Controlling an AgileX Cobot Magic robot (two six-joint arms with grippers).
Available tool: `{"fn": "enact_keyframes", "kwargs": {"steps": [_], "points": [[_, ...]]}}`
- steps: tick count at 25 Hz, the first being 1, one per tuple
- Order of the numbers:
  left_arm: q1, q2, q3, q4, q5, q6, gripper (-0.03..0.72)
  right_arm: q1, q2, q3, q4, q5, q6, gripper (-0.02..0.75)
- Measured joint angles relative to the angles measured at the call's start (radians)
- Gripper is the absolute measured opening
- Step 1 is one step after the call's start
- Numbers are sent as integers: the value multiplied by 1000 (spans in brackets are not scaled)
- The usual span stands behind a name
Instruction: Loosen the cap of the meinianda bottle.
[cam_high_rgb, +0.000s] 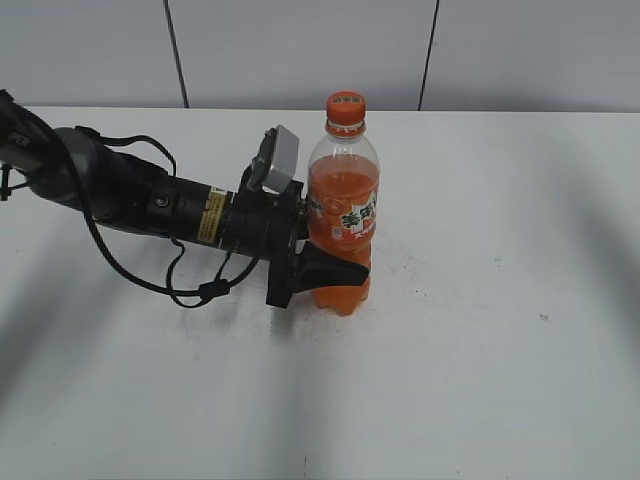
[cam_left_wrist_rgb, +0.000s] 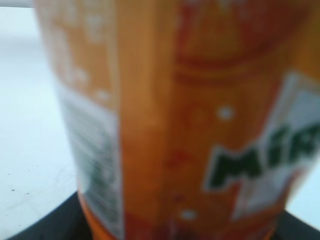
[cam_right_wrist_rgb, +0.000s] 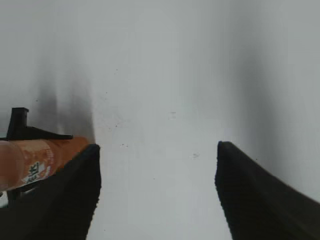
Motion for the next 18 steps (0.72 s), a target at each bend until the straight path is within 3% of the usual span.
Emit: {"fn": "enact_keyframes", "kwargs": {"steps": [12, 18], "points": [[0, 0, 0, -5, 0, -1, 401, 371, 275, -234, -42, 4, 236, 535], [0, 0, 0, -6, 1, -1, 401, 494, 359, -322, -78, 5, 307, 535]]}}
